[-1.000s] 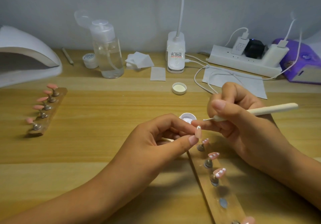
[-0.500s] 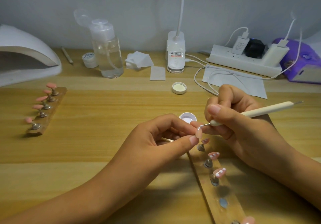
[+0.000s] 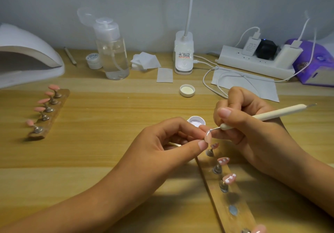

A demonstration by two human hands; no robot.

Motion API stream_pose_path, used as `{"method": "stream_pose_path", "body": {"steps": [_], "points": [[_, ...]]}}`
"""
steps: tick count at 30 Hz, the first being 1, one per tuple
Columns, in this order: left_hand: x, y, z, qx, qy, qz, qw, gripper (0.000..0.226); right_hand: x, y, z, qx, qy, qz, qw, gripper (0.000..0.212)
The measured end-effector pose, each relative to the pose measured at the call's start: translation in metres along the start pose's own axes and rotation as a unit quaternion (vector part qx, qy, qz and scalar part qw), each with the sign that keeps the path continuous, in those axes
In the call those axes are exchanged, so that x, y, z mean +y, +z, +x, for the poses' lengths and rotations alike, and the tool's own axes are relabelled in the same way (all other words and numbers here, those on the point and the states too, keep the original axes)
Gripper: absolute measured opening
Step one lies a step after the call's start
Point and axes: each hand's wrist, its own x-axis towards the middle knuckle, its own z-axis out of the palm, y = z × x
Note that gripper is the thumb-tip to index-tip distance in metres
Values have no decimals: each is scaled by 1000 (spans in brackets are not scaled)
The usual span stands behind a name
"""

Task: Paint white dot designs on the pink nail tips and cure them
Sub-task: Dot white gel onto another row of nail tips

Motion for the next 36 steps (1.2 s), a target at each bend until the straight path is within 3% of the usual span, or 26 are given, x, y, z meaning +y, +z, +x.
{"method": "stream_pose_path", "body": {"steps": [36], "points": [[2, 1, -1, 2, 0, 9, 1000, 3, 1, -1, 2, 2, 14, 10, 1000, 25]]}}
